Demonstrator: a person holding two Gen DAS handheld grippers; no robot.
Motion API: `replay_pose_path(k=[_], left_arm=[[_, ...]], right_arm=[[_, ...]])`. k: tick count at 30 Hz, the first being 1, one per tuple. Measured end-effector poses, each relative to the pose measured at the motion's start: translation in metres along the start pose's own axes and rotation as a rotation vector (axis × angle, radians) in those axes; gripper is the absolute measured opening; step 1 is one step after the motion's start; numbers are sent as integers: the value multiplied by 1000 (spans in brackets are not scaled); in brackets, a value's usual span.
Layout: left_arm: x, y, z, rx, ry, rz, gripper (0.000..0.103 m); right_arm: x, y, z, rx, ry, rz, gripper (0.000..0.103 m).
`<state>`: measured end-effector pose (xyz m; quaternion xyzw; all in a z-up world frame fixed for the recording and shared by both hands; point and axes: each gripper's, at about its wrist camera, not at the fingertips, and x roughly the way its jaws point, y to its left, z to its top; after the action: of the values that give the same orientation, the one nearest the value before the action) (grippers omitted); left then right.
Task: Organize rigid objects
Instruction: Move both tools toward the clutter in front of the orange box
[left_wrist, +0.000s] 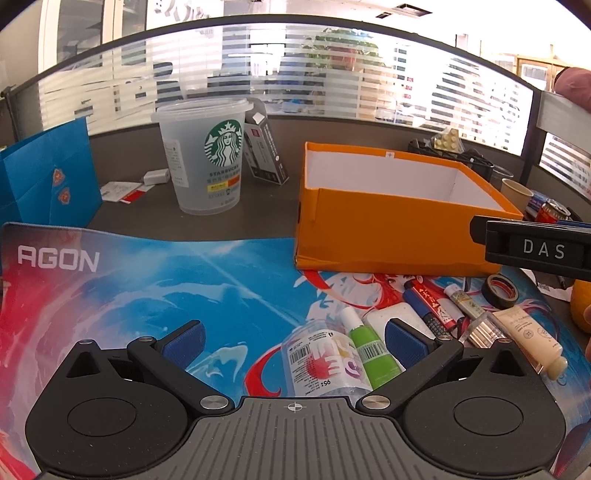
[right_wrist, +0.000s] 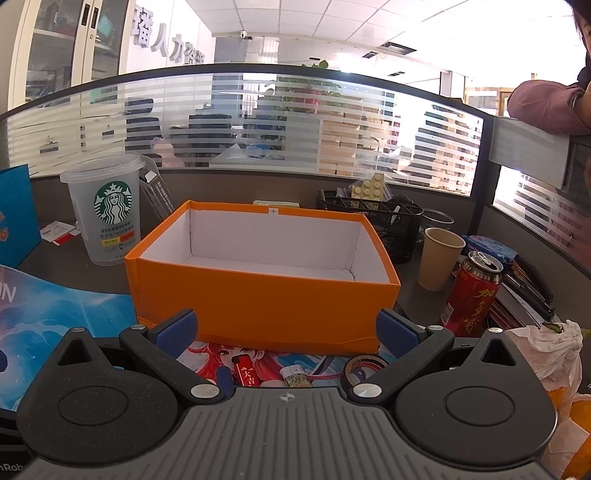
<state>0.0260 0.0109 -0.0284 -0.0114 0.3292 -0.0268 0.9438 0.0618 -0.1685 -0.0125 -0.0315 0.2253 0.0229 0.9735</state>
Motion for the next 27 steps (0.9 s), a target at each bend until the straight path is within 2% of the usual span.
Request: replay_pose_path(k=[8, 12, 16, 21, 27], left_arm=[[5, 2, -3, 5, 15, 10, 103], [10, 15, -6, -16, 29, 44, 103], [18, 30, -8, -60, 47, 90, 103], [25, 27, -7, -44, 51, 74, 103], [28, 18, -12, -16, 55, 62, 103]], right_arm=[[3, 1, -2, -17, 7, 1, 103], [1, -3, -5, -42, 14, 21, 103], [5, -20, -11, 18, 43, 45, 103], [21, -20, -17, 28, 102, 62, 103], [25, -16, -20, 11, 115, 42, 103]])
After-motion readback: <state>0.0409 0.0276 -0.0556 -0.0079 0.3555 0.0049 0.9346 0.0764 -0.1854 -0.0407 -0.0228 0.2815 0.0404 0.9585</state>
